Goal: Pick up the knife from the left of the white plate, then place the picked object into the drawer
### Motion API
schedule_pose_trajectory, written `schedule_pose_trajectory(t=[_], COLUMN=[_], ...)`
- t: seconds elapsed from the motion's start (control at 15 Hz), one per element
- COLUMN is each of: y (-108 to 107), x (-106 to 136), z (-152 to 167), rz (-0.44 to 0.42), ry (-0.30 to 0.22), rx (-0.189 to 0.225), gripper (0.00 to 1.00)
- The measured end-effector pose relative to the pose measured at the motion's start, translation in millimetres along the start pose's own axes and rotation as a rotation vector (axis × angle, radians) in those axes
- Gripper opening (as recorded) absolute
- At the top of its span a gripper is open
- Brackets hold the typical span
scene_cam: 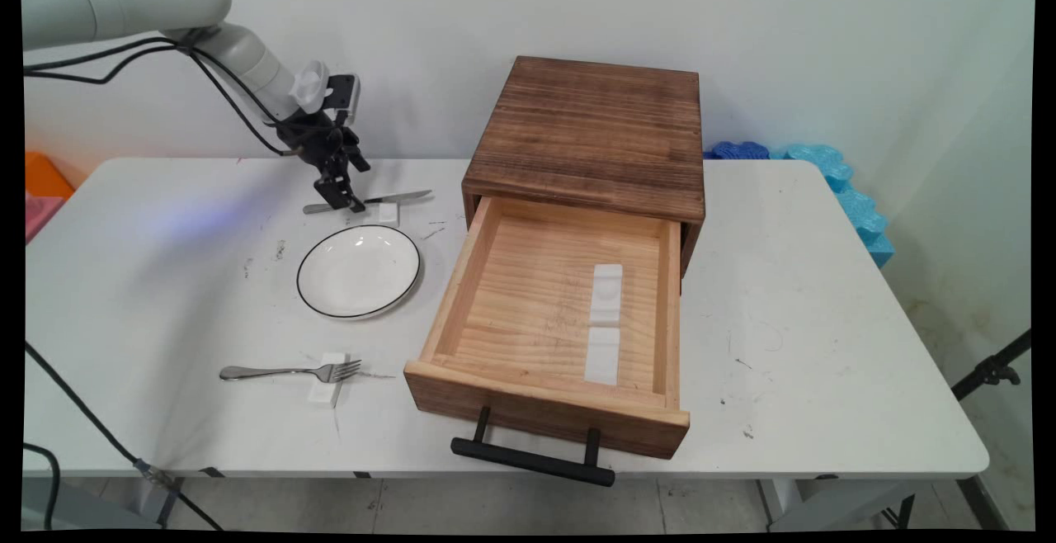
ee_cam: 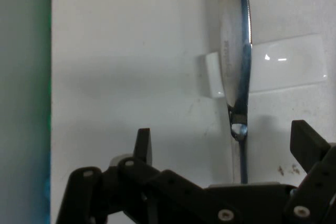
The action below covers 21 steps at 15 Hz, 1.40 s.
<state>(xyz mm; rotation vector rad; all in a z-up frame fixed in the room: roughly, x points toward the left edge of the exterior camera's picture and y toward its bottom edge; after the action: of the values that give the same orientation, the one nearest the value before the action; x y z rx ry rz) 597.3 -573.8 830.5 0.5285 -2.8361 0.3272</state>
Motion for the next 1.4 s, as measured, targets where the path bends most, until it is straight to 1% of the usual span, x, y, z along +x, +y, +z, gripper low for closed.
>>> schedule_pose_trajectory(t=[0.47, 0.53, 1.13, 1.4], y=[0, 0, 14, 18], x=[1, 1, -3, -3], z=[10, 11, 10, 9], rz=[0.016, 0.019, 0.045, 0.053], ry=[0.003, 0.003, -0.004, -0.002], rx=[-0.022, -0.024, -0.047, -0.046], gripper=[1.0, 0.0, 0.0, 0.0])
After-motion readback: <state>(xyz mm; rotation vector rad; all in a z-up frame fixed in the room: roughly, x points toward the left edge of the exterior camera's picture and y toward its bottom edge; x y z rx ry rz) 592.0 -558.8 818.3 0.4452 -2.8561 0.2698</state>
